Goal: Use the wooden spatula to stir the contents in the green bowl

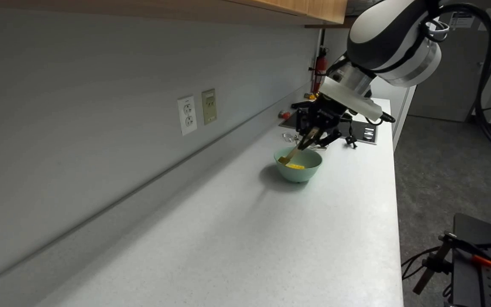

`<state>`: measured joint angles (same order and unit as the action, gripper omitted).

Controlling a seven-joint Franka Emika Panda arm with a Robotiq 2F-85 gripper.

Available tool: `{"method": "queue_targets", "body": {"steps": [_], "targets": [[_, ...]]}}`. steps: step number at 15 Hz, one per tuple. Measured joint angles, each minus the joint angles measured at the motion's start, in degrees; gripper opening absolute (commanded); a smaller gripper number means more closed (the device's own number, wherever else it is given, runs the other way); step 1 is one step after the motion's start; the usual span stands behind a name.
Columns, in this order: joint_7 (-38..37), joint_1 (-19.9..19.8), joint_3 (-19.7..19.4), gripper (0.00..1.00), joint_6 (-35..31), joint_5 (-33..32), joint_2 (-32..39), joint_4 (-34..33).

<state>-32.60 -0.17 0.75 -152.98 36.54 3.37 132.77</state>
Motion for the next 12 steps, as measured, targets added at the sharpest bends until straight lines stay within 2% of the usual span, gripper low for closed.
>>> {"method": "queue_targets", "body": {"steps": [3, 8, 12], "targets": [[-0.2, -0.1, -0.4, 0.02, 2.0, 0.0, 0.3, 0.3], [-0.1, -0.6, -1.2, 0.02, 12.8, 3.5, 0.6, 0.3], [-0.1, -0.8, -2.0, 0.02, 18.3, 5.6, 0.5, -0.4]]}}
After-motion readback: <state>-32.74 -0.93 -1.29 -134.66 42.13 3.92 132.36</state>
